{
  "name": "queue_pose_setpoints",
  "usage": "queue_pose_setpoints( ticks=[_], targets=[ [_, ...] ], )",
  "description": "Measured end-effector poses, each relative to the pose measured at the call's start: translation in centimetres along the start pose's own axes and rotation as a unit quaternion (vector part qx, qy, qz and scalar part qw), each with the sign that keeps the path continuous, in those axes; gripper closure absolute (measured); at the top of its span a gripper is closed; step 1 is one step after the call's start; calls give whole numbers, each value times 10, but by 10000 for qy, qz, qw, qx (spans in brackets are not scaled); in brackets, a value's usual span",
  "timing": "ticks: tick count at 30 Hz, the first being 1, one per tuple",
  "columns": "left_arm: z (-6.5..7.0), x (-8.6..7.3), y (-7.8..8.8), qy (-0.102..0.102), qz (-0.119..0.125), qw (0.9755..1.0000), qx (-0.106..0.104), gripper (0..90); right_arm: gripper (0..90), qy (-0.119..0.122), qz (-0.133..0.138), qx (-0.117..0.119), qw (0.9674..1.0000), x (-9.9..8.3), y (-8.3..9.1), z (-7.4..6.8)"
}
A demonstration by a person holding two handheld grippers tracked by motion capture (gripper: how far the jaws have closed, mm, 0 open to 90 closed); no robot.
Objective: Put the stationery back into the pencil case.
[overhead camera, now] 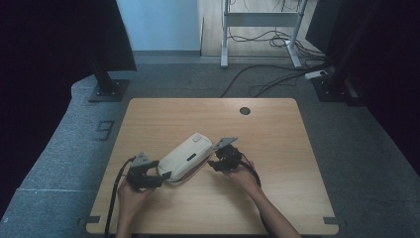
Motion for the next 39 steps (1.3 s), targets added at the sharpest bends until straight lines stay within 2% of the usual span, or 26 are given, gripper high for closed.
queue_pose_setpoints(
  ticks=[2, 5, 11, 16, 23, 26, 28, 34, 39],
  targets=[
    [1, -4, 1, -24, -31, 10000, 52, 223, 448, 13, -15, -1, 10000, -2, 2, 0],
    [-1, -12, 6, 96, 20, 10000, 13, 217, 444, -26, -22, 26, 10000, -5, 5, 0],
    [-5, -19, 6, 141, -103, 9997, 158, 211, 435, -17, -25, 34, 10000, -13, 11, -1],
    [-7, -18, -7, 73, -272, 9994, 184, 198, 426, -41, 22, 34, 10000, -20, 19, 0],
    [-10, -7, -21, 0, -257, 9993, 270, 202, 411, -68, 55, -40, 10000, -25, 30, 4],
    [-9, -1, -27, -59, -198, 9994, 275, 202, 399, -110, 86, -89, 9999, -28, 34, 8],
    [-9, 0, -28, -32, -251, 9994, 221, 204, 389, -159, 107, -116, 9997, -31, 37, 10],
    [-2, 0, -17, -24, -249, 9996, 137, 195, 335, -201, 229, -141, 9994, -42, 51, 15],
    [3, -7, -8, -39, -251, 9996, 144, 168, 238, -270, 220, -225, 9991, -57, 63, 20]
  ],
)
Point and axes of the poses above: each handheld gripper's, and its own axes: y roughly backward along the jaws, x roughly out of its top, z roughly to its right, the point moved 1 cm from there along -y, roughly forward along the jaws, and after that the axes turned 7 degrees about -y, right-handed, at the moved point
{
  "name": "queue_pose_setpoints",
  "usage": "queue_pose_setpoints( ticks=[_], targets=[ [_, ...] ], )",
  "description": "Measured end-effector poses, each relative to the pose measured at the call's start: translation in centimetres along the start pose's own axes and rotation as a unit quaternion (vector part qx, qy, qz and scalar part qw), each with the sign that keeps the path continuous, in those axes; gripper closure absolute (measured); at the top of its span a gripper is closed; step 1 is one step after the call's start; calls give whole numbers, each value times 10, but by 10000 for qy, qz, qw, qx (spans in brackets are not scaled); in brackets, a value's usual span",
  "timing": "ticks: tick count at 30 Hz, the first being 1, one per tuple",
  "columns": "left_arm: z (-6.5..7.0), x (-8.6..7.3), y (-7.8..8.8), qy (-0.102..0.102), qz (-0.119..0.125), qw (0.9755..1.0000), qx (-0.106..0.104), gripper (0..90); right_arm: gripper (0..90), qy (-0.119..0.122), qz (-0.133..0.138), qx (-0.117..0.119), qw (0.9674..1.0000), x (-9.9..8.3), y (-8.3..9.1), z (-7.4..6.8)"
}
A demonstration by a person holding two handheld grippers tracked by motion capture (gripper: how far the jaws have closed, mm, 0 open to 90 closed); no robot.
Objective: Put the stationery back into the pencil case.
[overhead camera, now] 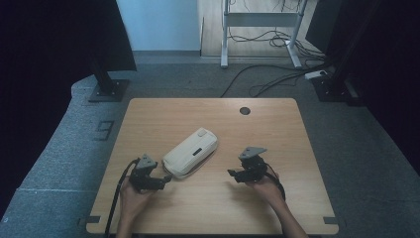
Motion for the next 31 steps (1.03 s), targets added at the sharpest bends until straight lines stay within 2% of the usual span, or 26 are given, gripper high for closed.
queue_pose_setpoints(
  ticks=[3, 5, 8, 14, 21, 25, 31],
  targets=[
    [1, -6, 3, -22, -86, 9999, 67, 143, 179, -128, -1, -31, 9999, -9, 5, 4],
    [0, -11, 4, 37, -73, 9999, 58, 142, 131, -160, 47, -128, 9998, -15, 9, 6],
    [-2, -18, 6, 151, -13, 9999, -18, 138, 124, -251, 119, -208, 9994, -25, 15, 9],
    [-3, -30, 6, 187, -50, 9998, 43, 99, 72, -369, 155, -360, 9986, -45, 24, 18],
    [-3, -39, -7, 55, -516, 9981, 325, 1, 32, -541, -88, -518, 9972, -72, 22, 30],
    [-2, -39, -8, 28, -528, 9981, 318, 0, 28, -612, -59, -499, 9969, -78, 23, 32],
    [-2, -39, -8, 55, -528, 9980, 348, 0, 44, -590, -25, -500, 9970, -81, 26, 33]
  ],
)
Point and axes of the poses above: each handheld gripper's, and its own axes: y roughly backward along the jaws, x roughly out of its top, z roughly to its right, the point moved 1 cm from there along -y, roughly forward along the jaws, and after that the axes turned 7 degrees about -y, right-handed, at the moved point
